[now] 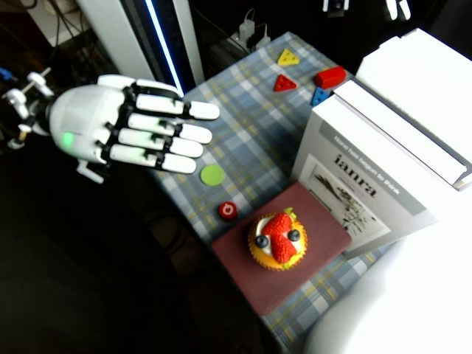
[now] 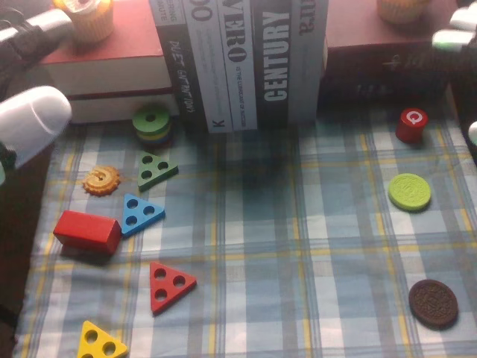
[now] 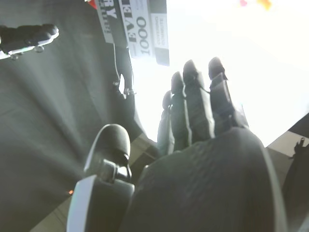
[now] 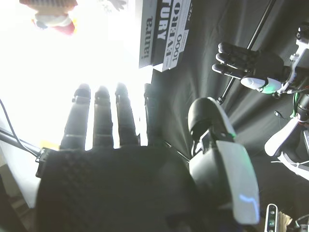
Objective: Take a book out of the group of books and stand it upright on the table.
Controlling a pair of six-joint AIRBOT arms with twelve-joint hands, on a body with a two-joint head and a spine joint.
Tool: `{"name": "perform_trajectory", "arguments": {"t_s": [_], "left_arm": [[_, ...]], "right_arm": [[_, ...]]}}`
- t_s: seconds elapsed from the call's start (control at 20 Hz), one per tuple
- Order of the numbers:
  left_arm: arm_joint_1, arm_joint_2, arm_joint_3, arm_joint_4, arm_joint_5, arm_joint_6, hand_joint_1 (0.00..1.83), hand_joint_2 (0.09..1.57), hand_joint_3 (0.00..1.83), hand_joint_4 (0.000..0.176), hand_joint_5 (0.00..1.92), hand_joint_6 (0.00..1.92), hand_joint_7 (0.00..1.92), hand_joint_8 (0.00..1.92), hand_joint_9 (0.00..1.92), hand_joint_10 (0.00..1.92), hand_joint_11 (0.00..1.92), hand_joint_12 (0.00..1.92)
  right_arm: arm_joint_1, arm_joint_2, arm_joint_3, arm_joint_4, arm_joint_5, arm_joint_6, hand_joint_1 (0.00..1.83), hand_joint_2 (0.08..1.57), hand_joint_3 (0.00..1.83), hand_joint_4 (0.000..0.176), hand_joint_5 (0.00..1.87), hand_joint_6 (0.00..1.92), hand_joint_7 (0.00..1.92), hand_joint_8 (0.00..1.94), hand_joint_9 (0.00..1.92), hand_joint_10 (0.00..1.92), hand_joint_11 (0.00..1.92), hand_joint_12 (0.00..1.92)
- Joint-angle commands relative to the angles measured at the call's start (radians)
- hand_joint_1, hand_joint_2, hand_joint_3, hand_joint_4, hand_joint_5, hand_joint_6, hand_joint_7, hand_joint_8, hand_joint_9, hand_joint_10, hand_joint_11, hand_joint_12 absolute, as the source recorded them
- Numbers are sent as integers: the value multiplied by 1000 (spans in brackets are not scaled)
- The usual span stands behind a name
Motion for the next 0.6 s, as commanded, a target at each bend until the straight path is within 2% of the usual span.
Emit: {"name": "perform_trajectory", "arguments": {"t_s": [0.0,0.15,0.25,0.3,0.35,0.4,0.45,0.55], "left_arm": [[-5,5,0,9,-126,-7,363,1312,10,90,471,5,273,3,177,8,0,516],[-5,0,1,8,-125,-10,376,1311,0,92,480,2,285,2,179,1,0,434],[-4,-2,3,4,-125,-14,435,1312,0,83,484,2,289,1,186,2,0,499],[-3,-2,4,3,-124,-15,457,1310,0,72,494,4,294,2,190,3,0,514],[-2,-2,4,3,-124,-16,470,1313,0,66,497,3,292,1,187,1,0,523],[0,-2,4,3,-124,-16,457,1316,1,76,488,1,289,0,177,0,0,502],[2,-3,4,3,-124,-16,466,1317,0,76,487,1,291,1,175,0,0,494],[5,-6,6,-2,-119,-16,489,1322,2,68,491,1,296,2,177,3,0,492]], "right_arm": [[27,-5,7,11,121,6,651,1356,9,0,520,2,414,5,372,17,0,968],[118,-37,38,-23,100,6,595,1391,8,4,470,2,371,2,327,3,0,829],[192,-62,63,-58,73,3,459,1380,1,19,436,0,352,0,266,1,0,631],[233,-75,76,-77,51,1,355,1389,6,28,393,2,303,1,258,0,15,617],[269,-86,89,-94,29,1,210,1392,7,62,333,2,241,3,224,2,15,605],[316,-98,105,-119,-8,1,77,1390,4,94,274,0,183,0,164,0,2,534],[345,-104,114,-137,-29,1,17,1378,0,116,251,0,155,0,137,0,0,525],[414,-119,135,-182,-73,1,0,1321,0,124,232,0,124,1,83,10,0,363]]}}
